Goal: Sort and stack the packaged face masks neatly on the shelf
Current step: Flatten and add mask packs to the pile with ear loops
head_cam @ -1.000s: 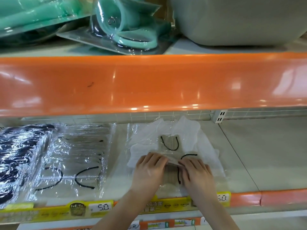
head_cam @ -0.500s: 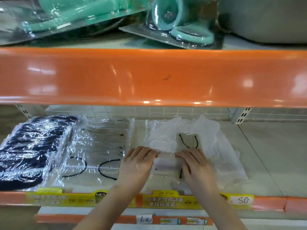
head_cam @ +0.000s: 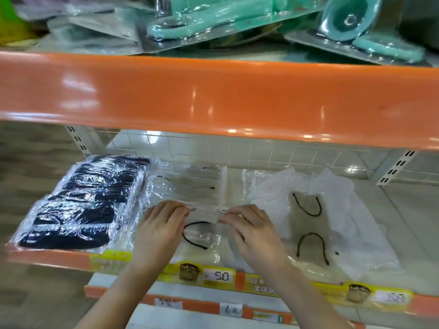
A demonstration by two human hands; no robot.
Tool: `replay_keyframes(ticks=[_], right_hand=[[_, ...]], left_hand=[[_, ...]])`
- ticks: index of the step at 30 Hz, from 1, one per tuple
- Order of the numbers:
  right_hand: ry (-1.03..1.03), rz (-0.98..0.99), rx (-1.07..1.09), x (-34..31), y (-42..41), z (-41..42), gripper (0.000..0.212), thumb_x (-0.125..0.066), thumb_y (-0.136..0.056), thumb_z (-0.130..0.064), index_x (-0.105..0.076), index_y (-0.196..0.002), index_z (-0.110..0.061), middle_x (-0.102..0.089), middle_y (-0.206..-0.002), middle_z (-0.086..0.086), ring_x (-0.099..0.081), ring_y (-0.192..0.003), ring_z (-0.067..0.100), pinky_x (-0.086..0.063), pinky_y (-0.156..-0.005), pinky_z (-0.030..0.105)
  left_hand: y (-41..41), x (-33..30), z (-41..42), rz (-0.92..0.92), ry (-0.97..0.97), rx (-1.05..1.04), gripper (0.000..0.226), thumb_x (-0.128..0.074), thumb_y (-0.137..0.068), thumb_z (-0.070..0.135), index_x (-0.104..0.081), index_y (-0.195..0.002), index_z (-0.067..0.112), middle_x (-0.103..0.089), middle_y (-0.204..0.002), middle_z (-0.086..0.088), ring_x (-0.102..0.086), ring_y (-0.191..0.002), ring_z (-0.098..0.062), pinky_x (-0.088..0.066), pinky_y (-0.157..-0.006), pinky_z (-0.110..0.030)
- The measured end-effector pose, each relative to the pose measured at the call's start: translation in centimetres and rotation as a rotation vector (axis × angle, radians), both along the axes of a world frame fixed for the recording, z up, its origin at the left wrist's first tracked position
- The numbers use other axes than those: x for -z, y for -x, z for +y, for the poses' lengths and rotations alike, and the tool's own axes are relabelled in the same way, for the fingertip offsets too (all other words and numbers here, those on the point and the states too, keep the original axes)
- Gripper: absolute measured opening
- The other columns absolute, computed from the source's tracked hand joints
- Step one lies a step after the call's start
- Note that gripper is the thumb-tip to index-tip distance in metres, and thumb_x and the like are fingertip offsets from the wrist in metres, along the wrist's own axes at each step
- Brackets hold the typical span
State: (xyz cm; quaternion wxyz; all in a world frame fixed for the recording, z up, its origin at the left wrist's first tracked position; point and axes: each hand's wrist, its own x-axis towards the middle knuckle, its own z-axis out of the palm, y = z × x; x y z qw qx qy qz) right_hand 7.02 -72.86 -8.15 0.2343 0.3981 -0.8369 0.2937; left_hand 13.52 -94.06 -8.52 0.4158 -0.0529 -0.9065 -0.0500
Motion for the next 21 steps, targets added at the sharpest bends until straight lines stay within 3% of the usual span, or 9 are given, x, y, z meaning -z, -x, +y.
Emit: replay_keyframes(ticks=[7,13,21], right_hand=[[-0.077,-0.04,-0.058,1.3,-1.1,-4.0,0.032,-0.046,-0.086,-0.018,-0.071,-0.103,-0.026,-0.064,-0.102,-0.01,-0.057,-0.097,0.012,-0.046,-0.076,0.027],[-0.141,-0.076,-0.057,3.5,-1.9,-5.4,0.029,-0.047,-0.083,-0.019,-0.071,-0.096,-0.028,-0.063,-0.097,-0.013,-0.053,-0.095,0.01,-0.041,-0.078,0.025],[-0.128,-0.133,-0.044,4.8,-2.7,-5.2,0.024,-0.048,-0.092,-0.03,-0.071,-0.097,-0.03,-0.061,-0.098,-0.015,-0.054,-0.096,0.007,-0.035,-0.081,0.019]], left_hand=[[-1.9,1.1,-4.2,0.003,0.046,-0.049,0.021,-0.051,-0.092,0.014,-0.071,-0.089,0.009,-0.069,-0.091,-0.004,-0.066,-0.085,-0.026,-0.047,-0.072,-0.036],[-3.4,2.9,-5.7,-0.148,0.023,-0.004,0.017,-0.061,-0.081,0.012,-0.071,-0.094,0.011,-0.067,-0.095,-0.001,-0.064,-0.086,-0.026,-0.051,-0.066,-0.037],[-4.1,4.6,-6.8,-0.308,-0.13,0.092,0.022,-0.053,-0.091,0.029,-0.07,-0.098,0.016,-0.064,-0.105,0.006,-0.062,-0.094,-0.016,-0.054,-0.072,-0.035]])
